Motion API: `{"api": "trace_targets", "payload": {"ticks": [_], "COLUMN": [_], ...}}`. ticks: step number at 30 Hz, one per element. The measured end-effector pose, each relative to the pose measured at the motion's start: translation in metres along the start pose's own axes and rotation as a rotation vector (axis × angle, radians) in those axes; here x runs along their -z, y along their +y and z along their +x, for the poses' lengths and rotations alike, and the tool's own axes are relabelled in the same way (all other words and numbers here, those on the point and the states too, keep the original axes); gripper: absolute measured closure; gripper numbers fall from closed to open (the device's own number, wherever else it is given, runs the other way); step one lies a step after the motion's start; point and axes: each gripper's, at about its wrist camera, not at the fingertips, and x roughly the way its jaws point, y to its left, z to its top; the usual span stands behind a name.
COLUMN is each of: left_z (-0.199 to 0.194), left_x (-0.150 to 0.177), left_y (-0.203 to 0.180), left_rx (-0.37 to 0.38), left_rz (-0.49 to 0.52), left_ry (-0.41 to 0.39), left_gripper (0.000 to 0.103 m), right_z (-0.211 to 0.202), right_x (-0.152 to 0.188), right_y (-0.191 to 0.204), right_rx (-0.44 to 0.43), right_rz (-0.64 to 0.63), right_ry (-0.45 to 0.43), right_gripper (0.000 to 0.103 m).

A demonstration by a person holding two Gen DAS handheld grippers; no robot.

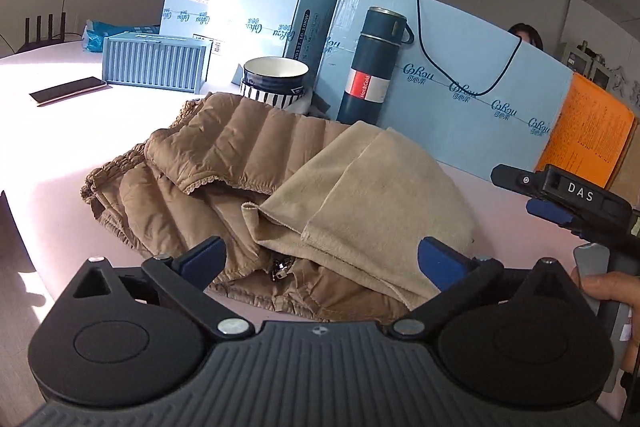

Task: Fold clothes

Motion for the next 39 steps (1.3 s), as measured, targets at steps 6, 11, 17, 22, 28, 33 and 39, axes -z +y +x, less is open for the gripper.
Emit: {"api": "trace_targets", "payload": {"ticks": [6, 11, 17, 22, 28, 33, 39], "left_z": [0.010, 0.017, 0.019, 0.022, 0.025, 0.027, 0.030], "left_x": [0.015, 0.026, 0.033, 0.036, 0.041, 0.043, 0.046], "left_y": [-0.031, -0.046, -0.077, -0.111, -0.135, -0.149, -0.160], "left_rx": [-0.174, -0.256, -0.292, -0.334, -0.361, -0.374, -0.384], "left_rz": [0.068, 0.057, 0.088, 0.171, 0.216, 0.242, 0.266], "left_ry": [0.003, 0.011, 0.007, -0.007, -0.009, -0.005, -0.001], "left_gripper": [0.000, 0.000, 0.000, 0.000, 0.000, 0.000, 0.000], "right_z": [-0.008, -0.017, -0.027, -0.030, -0.030, -0.029, -0.027], "right_x": [0.035, 0.039, 0.037, 0.036, 0.035, 0.032, 0.031], "right_y": [0.009, 0.005, -0.003, -0.007, -0.009, -0.019, -0.037], "right_rx": [0.234, 0.285, 0.321, 0.326, 0.326, 0.323, 0.325], "right_rz": [-0.169, -0.165, -0.114, -0.094, -0.079, -0.018, 0.093], "right_ry": [-0.016, -0.069, -0.132, -0.144, -0.140, -0.117, -0.089], "right_gripper": [0.000, 0.000, 0.000, 0.000, 0.000, 0.000, 0.000]}}
